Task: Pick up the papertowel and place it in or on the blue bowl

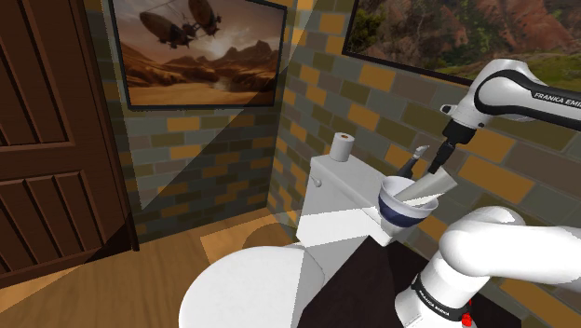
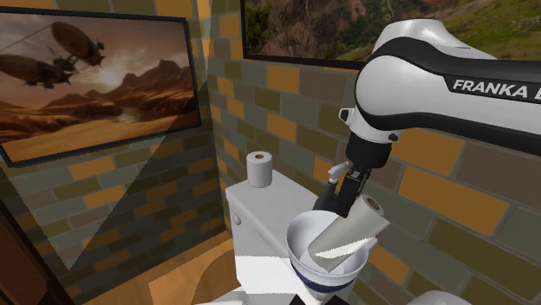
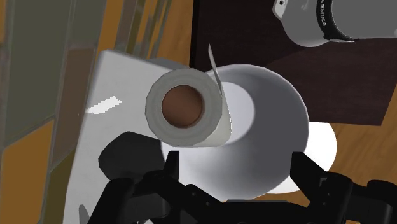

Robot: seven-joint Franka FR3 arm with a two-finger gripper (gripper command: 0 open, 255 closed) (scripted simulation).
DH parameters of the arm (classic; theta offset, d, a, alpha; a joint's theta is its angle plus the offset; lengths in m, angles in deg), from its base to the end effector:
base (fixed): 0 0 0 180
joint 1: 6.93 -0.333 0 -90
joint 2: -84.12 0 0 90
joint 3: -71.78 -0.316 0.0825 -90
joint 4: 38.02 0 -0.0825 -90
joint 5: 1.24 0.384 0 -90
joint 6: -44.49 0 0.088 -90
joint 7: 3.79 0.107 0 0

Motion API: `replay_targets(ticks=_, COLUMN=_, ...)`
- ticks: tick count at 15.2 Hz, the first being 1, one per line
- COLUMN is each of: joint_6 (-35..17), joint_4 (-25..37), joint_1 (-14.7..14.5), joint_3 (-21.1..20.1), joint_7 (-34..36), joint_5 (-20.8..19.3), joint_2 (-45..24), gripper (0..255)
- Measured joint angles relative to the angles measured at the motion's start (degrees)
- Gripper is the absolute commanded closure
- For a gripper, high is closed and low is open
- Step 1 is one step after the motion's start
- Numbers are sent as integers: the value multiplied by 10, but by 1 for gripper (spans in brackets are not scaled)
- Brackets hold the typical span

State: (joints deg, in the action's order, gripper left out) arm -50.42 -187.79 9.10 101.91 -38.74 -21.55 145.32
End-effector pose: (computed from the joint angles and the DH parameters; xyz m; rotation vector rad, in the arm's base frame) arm 0.1546 -0.2402 0.5066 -3.0788 -0.1054 -0.1506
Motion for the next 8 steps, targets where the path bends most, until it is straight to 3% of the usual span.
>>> replay_targets(ticks=1, joint_6=0, joint_4=0, joint_1=0, joint_3=0, joint_7=0, joint_5=0, joint_2=0, gripper=255)
replay_targets(ticks=8, joint_6=0, joint_4=1, joint_1=0, joint_3=0, joint_7=0, joint_5=0, joint_2=0, gripper=255)
